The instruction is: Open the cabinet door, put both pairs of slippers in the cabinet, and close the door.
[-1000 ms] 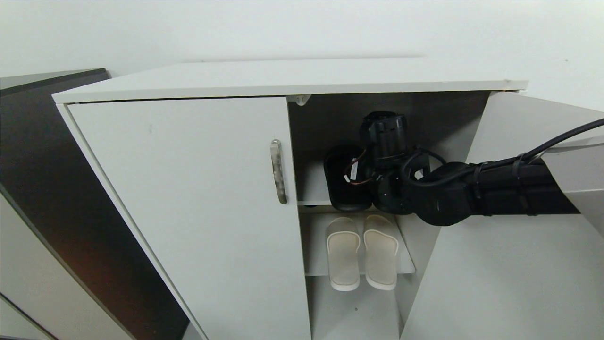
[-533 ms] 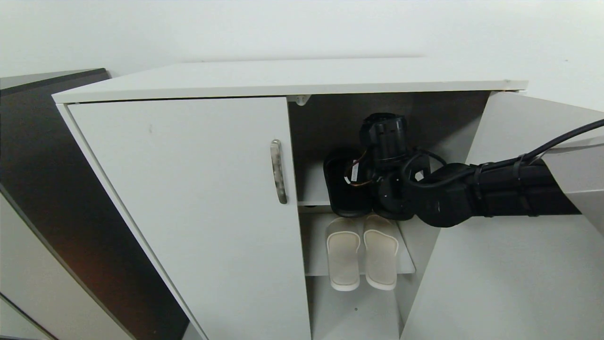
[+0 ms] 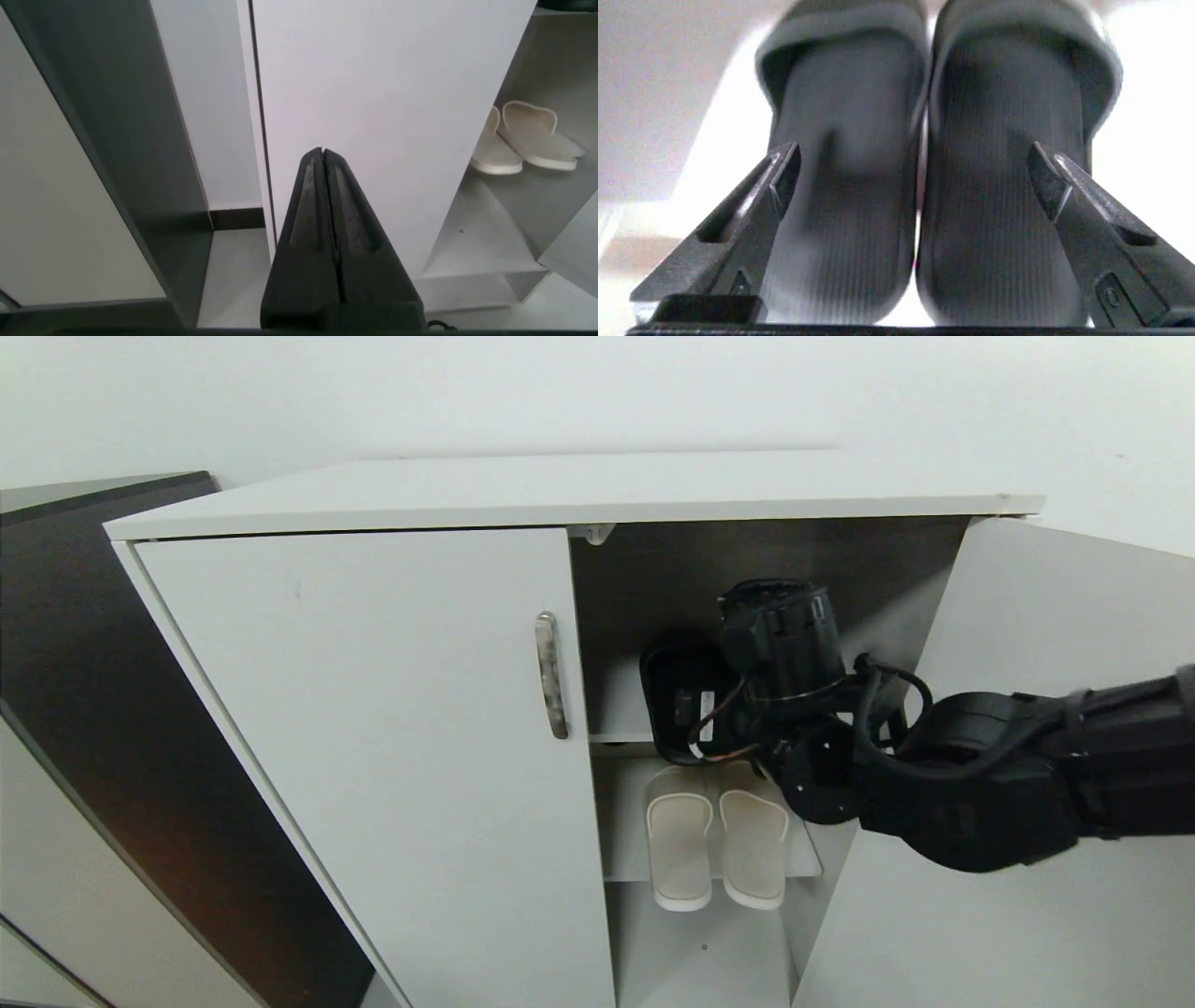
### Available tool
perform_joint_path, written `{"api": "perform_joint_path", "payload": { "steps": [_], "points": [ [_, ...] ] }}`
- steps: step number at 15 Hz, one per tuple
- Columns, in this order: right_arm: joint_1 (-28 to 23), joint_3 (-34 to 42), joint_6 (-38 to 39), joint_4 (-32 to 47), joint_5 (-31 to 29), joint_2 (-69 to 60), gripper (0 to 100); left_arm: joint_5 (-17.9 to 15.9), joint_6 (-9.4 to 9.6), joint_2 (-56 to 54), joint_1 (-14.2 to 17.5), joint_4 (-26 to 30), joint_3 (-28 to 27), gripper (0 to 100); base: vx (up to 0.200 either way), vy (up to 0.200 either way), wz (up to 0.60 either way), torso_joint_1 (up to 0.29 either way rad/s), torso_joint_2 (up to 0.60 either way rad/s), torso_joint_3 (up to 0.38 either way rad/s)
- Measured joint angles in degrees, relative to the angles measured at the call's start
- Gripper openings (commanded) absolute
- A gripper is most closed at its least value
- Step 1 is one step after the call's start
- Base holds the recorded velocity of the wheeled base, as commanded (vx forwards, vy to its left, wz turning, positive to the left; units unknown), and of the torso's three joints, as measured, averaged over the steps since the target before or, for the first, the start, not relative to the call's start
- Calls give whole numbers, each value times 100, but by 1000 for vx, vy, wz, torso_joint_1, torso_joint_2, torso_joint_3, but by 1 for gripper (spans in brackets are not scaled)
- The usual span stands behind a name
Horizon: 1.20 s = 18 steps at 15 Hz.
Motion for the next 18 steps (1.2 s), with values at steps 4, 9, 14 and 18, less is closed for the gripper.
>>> {"api": "perform_joint_path", "payload": {
  "steps": [4,9,14,18],
  "points": [
    [590,1037,99,-106,-11,-794,0,0,0,0,0,2,0,0,0,0,0,0,0,0],
    [851,2131,265,-627,208,-1370,0,-1,0,0,0,0,0,0,0,0,0,0,0,0],
    [984,2517,260,-823,291,-1559,0,-4,0,0,0,2,0,0,0,0,0,0,0,0],
    [1028,2531,257,-827,288,-1593,0,-4,0,0,0,0,0,0,0,0,0,0,0,0]
  ]
}}
